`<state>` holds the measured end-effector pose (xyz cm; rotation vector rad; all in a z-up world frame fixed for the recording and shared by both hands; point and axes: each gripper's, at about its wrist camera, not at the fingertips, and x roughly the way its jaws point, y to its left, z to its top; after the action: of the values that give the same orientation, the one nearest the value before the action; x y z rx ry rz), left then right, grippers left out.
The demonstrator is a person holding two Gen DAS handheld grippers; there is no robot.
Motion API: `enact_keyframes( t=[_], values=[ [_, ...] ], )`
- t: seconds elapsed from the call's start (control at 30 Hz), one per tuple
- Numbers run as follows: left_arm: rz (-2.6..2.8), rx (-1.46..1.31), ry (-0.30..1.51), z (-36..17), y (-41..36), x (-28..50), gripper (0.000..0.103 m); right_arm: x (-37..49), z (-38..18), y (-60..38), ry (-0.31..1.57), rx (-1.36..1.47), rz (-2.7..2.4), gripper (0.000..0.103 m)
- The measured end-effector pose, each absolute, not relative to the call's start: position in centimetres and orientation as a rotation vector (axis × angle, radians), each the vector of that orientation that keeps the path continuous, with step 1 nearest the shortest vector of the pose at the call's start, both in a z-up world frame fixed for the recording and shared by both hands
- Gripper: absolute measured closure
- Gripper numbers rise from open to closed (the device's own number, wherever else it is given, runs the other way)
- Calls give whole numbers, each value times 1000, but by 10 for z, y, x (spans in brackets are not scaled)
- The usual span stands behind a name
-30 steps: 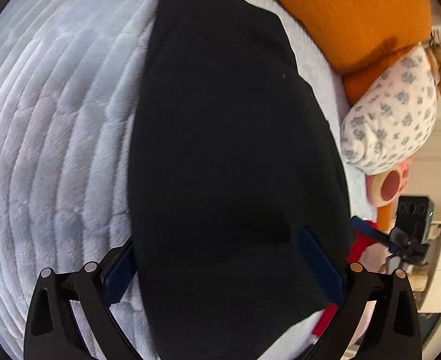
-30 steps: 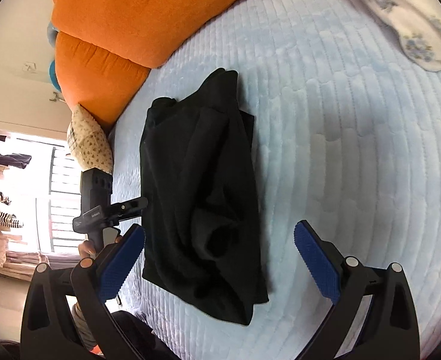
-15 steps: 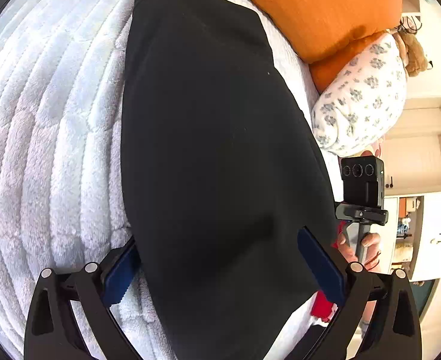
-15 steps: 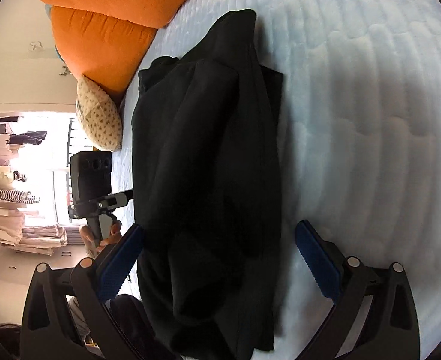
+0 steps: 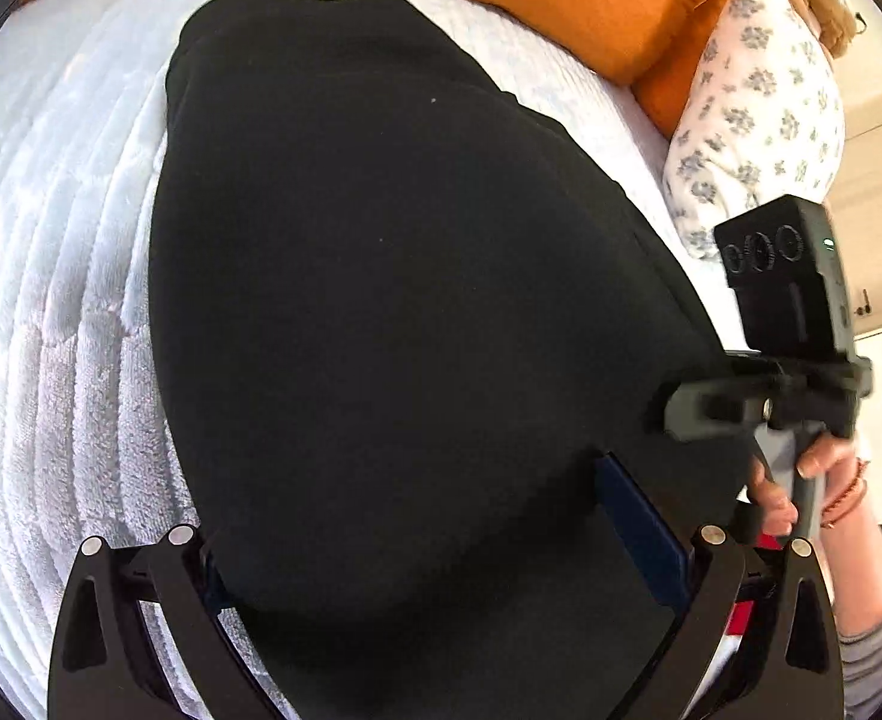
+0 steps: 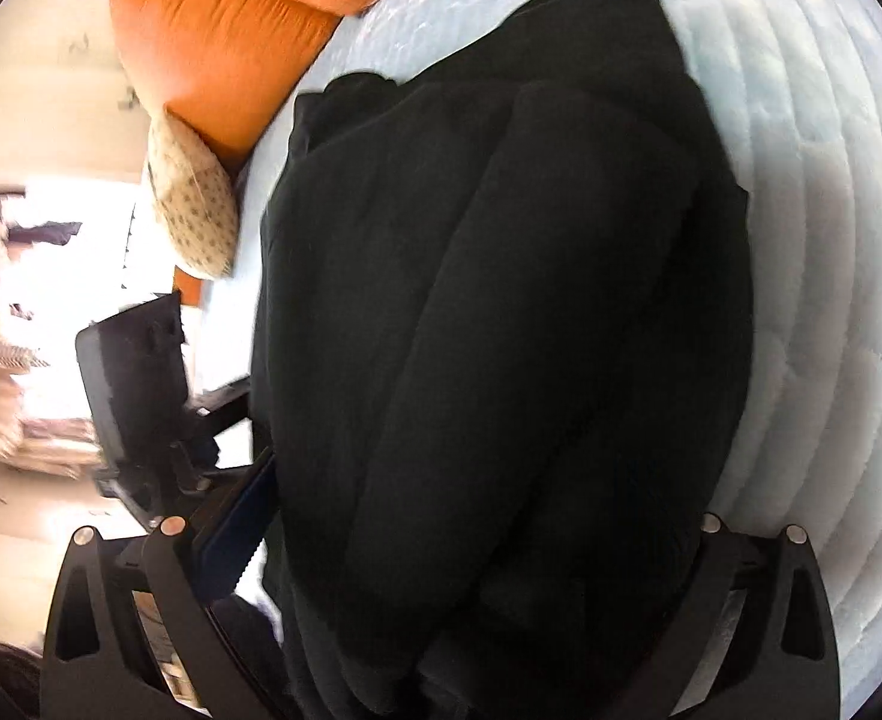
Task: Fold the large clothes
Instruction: 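Close both tools on the sides of the folded jacket bundle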
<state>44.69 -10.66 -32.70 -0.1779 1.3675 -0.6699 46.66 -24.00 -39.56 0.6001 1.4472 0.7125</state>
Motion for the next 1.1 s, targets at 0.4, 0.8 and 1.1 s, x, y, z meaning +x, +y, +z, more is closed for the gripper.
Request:
enact_keyframes(
  t=[0.4,0.8,1.1],
  values=[
    [-565,-98,1276,-315,-103,432,47,454,-382,-225,1433,493,531,44],
    [-517,41,1186,-287,-124,421,65,433,-346,-190,1319,297,397,62],
    [-514,75,1158,-264,-121,409,65,417,-325,-183,1257,258,375,63]
  ],
)
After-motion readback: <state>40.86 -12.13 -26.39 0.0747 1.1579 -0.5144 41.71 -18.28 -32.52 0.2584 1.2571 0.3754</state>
